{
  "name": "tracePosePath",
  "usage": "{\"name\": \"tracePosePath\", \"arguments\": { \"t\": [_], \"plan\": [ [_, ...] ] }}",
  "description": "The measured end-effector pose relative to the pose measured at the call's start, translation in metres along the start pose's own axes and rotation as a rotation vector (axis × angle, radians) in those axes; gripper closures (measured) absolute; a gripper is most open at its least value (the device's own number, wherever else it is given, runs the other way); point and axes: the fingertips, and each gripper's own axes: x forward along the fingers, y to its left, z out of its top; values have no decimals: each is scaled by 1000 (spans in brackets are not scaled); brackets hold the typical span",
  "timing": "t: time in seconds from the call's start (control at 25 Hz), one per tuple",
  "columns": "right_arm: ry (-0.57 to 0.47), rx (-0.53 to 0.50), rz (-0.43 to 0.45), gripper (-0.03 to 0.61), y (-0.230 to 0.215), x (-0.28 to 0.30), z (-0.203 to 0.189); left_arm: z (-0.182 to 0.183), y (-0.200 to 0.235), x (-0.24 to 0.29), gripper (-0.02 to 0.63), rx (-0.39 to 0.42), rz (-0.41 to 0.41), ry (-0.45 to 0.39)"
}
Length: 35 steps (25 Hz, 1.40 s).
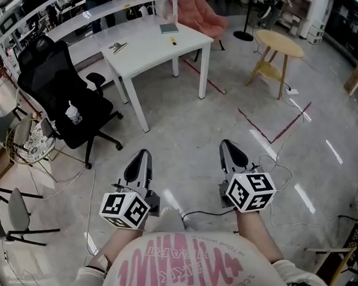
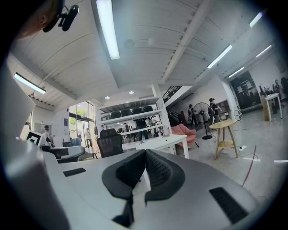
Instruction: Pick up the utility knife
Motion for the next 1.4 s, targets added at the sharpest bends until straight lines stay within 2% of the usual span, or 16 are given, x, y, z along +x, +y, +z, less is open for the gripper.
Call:
{"name": "tracePosePath", "arguments": {
  "t": [0.24, 0.44, 0.6, 0.96, 1.16, 1.4],
  "plan": [
    [43, 46, -21, 563, -12, 34, -15, -6, 31, 20, 589, -29, 24, 16],
    [66, 18, -18, 563, -27, 88, -16, -10, 61, 66, 589, -33, 31, 25],
    [73, -37, -20, 563, -43, 139, 3, 1, 82, 125, 589, -41, 18, 26],
    [46, -56, -7, 563, -78, 262, 60, 49, 121, 267, 589, -24, -40, 0],
    [24, -63, -11, 563, -99, 320, 86, 74, 142, 328, 589, -15, -58, -23],
    [1, -75, -13, 563, -103, 391, 107, 94, 191, 378, 589, -20, -53, -27]
  ]
}}
